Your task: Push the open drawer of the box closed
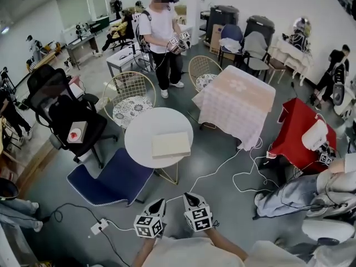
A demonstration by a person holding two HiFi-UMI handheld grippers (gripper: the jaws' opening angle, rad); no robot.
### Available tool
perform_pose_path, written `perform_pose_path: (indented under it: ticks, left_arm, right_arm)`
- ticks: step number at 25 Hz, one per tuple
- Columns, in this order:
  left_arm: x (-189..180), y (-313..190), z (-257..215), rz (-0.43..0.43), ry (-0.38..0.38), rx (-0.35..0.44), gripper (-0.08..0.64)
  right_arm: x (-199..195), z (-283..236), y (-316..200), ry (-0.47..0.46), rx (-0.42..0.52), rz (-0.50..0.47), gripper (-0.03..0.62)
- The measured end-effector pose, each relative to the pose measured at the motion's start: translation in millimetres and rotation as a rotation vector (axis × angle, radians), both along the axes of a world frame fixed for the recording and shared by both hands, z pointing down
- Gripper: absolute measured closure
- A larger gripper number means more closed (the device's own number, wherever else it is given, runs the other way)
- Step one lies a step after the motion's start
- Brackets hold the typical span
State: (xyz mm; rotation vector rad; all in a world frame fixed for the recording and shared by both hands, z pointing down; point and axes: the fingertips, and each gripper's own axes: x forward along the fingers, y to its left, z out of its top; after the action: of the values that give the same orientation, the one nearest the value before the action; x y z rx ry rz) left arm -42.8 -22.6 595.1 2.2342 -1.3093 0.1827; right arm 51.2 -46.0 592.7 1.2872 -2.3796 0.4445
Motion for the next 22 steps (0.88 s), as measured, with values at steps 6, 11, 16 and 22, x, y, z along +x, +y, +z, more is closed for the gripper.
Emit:
perform_pose_path:
  ticks: [6,11,16,22]
  left_arm:
    - [-16.5,26.1,-8.7,0.02,-0.008,0.046,0.548]
    - [-13.7,61.2,-7.9,0.037,0.004,0.052,0.548]
    - [-5.8,85.6,-8.4,0.055,0.015,0.056,0.548]
    - [2.0,102.7,-11.4,0.068,0.006,0.065,0.548]
  right_arm:
    - [-2.4,-1.6,38.9,-0.011,0.02,0.043,0.575]
    - [-0.9,-2.1,78.2,0.004,0.028,0.062,0.577]
    - [-0.8,-2.0,106.0,0.011,0.028,0.067,0.576]
    - [1.2,-4.8,121.2,0.009,0.046,0.072,0.577]
